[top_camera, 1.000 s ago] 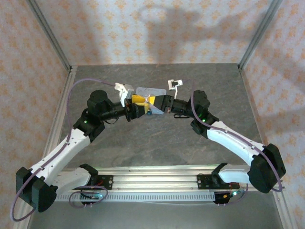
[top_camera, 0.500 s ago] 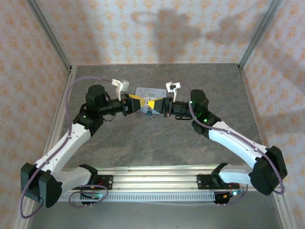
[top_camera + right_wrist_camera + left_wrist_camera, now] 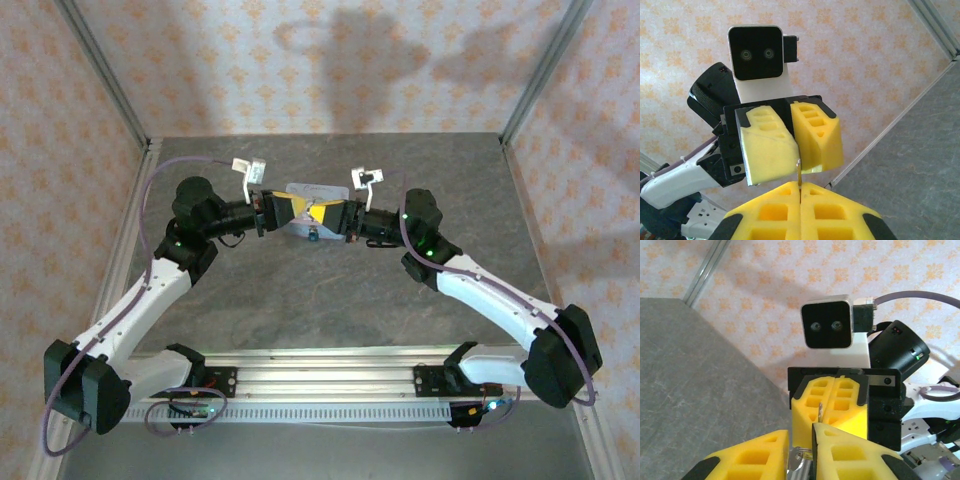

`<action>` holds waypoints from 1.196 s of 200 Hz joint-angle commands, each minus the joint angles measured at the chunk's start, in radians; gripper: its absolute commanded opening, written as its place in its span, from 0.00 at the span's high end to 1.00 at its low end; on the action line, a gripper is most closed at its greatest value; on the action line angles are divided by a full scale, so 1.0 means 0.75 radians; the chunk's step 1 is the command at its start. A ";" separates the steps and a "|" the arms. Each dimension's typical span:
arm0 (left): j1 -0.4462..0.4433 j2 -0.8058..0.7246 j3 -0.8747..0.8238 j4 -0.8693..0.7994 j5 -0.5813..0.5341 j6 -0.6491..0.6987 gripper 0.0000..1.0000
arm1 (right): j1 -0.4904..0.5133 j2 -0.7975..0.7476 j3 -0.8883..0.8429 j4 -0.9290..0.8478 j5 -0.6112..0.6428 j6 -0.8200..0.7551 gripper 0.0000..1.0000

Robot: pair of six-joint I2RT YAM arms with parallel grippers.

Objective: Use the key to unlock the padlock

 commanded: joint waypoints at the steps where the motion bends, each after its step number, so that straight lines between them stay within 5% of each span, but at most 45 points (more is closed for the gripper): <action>1: 0.003 0.004 -0.005 0.094 0.058 -0.054 0.78 | -0.017 0.015 -0.019 0.130 -0.058 0.065 1.00; 65: 0.003 0.024 0.009 0.071 0.087 -0.056 0.78 | -0.022 0.055 -0.003 0.223 -0.097 0.154 1.00; 171: -0.001 0.024 0.024 0.030 0.134 -0.035 1.00 | -0.022 0.074 -0.005 0.244 -0.086 0.166 1.00; 239: -0.008 0.000 0.040 -0.180 0.076 0.120 1.00 | -0.022 0.047 0.014 0.050 -0.009 0.086 0.94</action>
